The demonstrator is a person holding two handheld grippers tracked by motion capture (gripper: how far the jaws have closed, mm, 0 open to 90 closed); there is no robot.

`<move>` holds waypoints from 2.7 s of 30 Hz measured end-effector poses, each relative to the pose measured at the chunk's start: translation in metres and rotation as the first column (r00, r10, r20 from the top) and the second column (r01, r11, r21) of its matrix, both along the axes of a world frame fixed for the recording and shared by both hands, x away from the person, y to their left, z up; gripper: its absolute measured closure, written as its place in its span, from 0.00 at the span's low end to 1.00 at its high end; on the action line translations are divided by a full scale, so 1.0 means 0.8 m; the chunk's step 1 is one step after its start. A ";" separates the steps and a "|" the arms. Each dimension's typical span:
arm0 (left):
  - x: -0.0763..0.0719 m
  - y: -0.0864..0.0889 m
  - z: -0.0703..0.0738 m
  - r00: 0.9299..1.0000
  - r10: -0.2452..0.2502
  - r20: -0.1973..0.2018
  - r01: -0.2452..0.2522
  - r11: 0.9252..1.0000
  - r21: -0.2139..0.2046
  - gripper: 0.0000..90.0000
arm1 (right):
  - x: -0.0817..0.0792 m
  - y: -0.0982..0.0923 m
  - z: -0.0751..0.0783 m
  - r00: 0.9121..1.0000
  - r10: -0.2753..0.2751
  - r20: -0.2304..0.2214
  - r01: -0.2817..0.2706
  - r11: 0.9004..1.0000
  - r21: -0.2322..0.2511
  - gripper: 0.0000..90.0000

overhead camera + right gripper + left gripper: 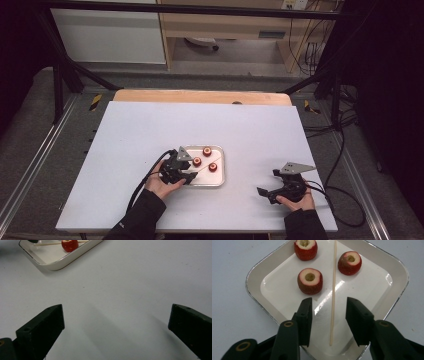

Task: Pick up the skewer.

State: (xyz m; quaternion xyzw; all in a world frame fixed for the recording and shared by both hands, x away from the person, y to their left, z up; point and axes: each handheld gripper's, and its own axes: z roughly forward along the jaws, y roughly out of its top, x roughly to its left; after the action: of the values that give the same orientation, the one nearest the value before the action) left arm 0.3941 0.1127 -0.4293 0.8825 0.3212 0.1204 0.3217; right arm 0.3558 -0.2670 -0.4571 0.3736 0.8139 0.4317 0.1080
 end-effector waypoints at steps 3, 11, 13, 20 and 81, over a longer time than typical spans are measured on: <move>0.001 -0.001 -0.002 1.000 0.002 -0.006 -0.002 1.000 0.005 0.73 | 0.000 0.000 0.000 1.000 -0.002 -0.003 0.002 1.000 0.002 0.01; 0.001 -0.006 -0.006 1.000 -0.012 -0.013 0.012 1.000 0.010 0.86 | 0.000 0.000 0.000 1.000 -0.001 -0.003 0.001 1.000 0.001 0.01; 0.002 -0.008 -0.007 1.000 -0.016 -0.017 0.016 1.000 0.018 0.88 | 0.000 0.000 0.000 1.000 0.000 -0.003 0.000 1.000 0.002 0.01; 0.003 -0.010 -0.010 1.000 -0.014 -0.012 0.014 1.000 0.018 0.92 | 0.000 0.000 0.000 1.000 0.001 0.000 -0.001 1.000 0.001 0.01; -0.032 -0.027 0.025 0.988 -0.139 0.064 0.141 0.990 -0.029 0.99 | -0.003 0.044 0.020 0.990 0.084 0.112 -0.062 0.981 -0.186 0.04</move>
State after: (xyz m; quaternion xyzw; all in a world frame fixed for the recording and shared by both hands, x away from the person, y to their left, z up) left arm 0.3686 0.0907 -0.4092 0.8932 0.2505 0.1197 0.3538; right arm 0.3532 -0.2314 -0.4412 0.3056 0.8551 0.3809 0.1744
